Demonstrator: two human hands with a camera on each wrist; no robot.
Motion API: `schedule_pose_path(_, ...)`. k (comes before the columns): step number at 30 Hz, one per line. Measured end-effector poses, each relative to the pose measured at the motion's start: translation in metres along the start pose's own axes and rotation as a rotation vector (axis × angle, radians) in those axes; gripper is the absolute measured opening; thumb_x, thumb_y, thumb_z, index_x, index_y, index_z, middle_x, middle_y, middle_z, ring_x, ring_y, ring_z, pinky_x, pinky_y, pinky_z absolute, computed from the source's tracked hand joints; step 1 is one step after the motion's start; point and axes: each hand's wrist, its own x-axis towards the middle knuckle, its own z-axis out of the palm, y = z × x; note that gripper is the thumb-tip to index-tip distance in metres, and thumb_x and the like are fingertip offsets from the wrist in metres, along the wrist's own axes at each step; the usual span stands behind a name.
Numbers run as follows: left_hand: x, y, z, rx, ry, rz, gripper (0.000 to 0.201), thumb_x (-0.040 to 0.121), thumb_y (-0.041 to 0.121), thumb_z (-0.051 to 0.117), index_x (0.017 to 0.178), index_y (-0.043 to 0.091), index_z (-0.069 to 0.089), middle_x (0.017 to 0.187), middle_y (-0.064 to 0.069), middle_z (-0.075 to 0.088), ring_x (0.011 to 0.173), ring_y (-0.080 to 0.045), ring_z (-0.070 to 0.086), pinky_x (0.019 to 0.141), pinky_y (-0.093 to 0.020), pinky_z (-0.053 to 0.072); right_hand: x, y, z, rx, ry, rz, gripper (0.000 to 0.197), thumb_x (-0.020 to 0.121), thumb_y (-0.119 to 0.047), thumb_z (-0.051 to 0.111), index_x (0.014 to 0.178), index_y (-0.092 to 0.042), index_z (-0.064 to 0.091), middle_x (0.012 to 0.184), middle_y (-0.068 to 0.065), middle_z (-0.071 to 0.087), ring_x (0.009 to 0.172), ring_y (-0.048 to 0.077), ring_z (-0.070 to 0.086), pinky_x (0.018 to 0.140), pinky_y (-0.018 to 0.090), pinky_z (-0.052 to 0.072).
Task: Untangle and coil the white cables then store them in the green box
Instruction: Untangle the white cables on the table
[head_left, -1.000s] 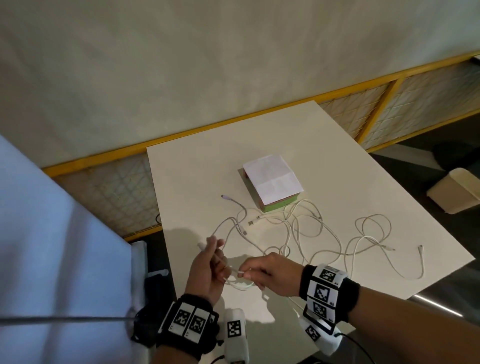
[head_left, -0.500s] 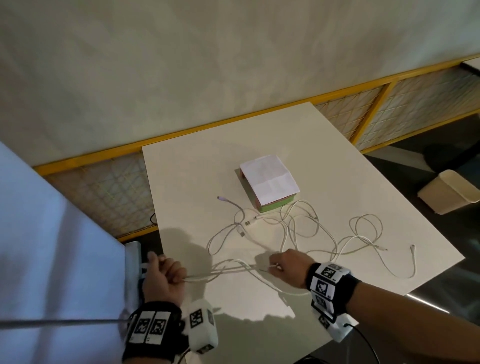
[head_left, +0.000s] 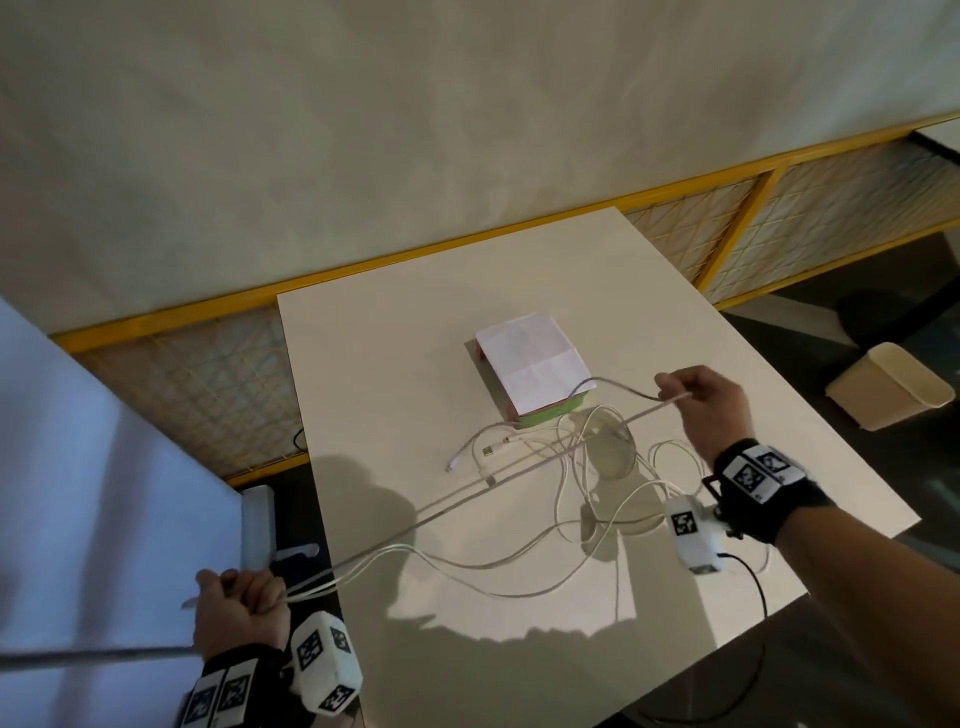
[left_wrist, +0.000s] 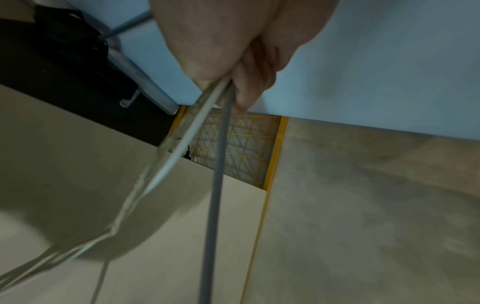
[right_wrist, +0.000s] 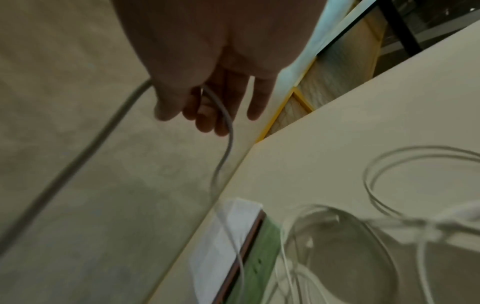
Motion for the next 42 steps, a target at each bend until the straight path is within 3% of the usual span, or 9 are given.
schedule_pose_path(7,-0.001,-0.016,0.004,-0.022,0.040,0.002,0.031,0.057,0.034,0.057,0.039,0.021,0.036,0.035,0.006,0.022,0.027,-0.010,0.022,0.033,-0.015,0.015,0.017,-0.001,-0.048,-0.045,0.010,-0.101,0.035,0.078,-0.034,0.072,0.061,-0.007,0.057,0.057,0.014,0.052,0.051,0.015,0.047,0.061,0.027,0.040)
schedule_pose_path(12,0.002,-0.007,-0.006,0.015,0.086,0.041,0.031,0.054,0.030,0.053,0.031,0.021,0.034,0.033,0.005,0.021,0.028,-0.010,0.022,0.034,-0.015,0.014,0.025,0.021,-0.073,-0.659,-0.068,-0.604,0.036,0.080,-0.041,0.064,0.064,-0.009,0.066,0.055,0.009,0.060,0.050,0.021,0.052,0.054,0.027,0.046)
schedule_pose_path(20,0.006,-0.009,-0.031,-0.014,0.202,0.039,0.026,0.050,0.029,0.050,0.046,0.019,0.027,0.031,0.007,0.018,0.027,-0.008,0.018,0.034,-0.016,0.013,0.032,0.090,-0.100,-1.227,-0.403,-0.153,0.021,0.089,-0.046,0.048,0.082,-0.028,0.055,0.097,0.002,0.068,0.094,0.024,0.060,0.084,0.033,0.041)
schedule_pose_path(23,0.012,-0.015,-0.041,0.000,0.226,0.014,0.030,0.050,0.032,0.054,0.044,0.020,0.027,0.033,0.007,0.018,0.030,-0.008,0.017,0.034,-0.016,0.015,0.023,0.108,-0.095,-1.358,-0.464,-0.034,0.024,0.084,-0.042,0.054,0.106,-0.032,0.056,0.116,0.000,0.056,0.113,0.021,0.051,0.098,0.038,0.037)
schedule_pose_path(28,0.025,-0.015,-0.057,-0.007,0.183,-0.003,0.034,0.046,0.033,0.064,0.037,0.021,0.034,0.039,0.005,0.021,0.033,-0.007,0.020,0.034,-0.013,0.026,0.005,0.101,-0.061,-1.372,-0.729,-0.051,0.072,0.074,-0.021,0.066,0.137,-0.038,0.034,0.137,-0.003,0.040,0.129,0.020,0.036,0.105,0.038,0.033)
schedule_pose_path(32,0.038,-0.006,-0.078,-0.036,0.105,-0.009,0.051,0.012,0.036,0.085,0.037,0.022,0.042,0.040,0.007,0.024,0.034,-0.006,0.023,0.039,-0.018,0.039,-0.007,0.077,-0.033,-1.302,-1.059,-0.040,0.105,0.058,-0.041,0.081,0.143,-0.043,0.020,0.146,-0.006,0.034,0.135,0.023,0.028,0.110,0.045,0.021)
schedule_pose_path(35,0.033,-0.003,-0.076,-0.032,0.026,-0.039,0.059,0.005,0.036,0.089,0.039,0.023,0.042,0.038,0.006,0.025,0.032,-0.007,0.023,0.037,-0.017,0.038,-0.021,0.039,0.000,-1.051,-1.224,-0.091,0.090,0.068,-0.044,0.076,0.143,-0.039,0.025,0.129,-0.006,0.048,0.121,0.018,0.043,0.107,0.038,0.029)
schedule_pose_path(38,0.020,-0.004,-0.058,0.002,-0.038,-0.049,0.058,0.006,0.037,0.089,0.039,0.023,0.044,0.035,0.006,0.026,0.026,-0.008,0.025,0.030,-0.014,0.022,-0.035,0.011,0.056,-0.882,-1.149,-0.290,0.052,0.086,-0.037,0.059,0.135,-0.030,0.043,0.109,-0.004,0.057,0.098,0.017,0.055,0.089,0.027,0.041)
schedule_pose_path(42,0.007,-0.009,-0.035,0.113,-0.029,-0.078,0.040,0.040,0.037,0.081,0.041,0.023,0.044,0.033,0.007,0.026,0.023,-0.006,0.024,0.029,-0.014,0.015,-0.033,0.003,0.133,-0.852,-1.034,-0.418,0.040,0.088,-0.013,0.049,0.127,-0.023,0.052,0.133,0.008,0.050,0.122,0.026,0.049,0.104,0.036,0.039)
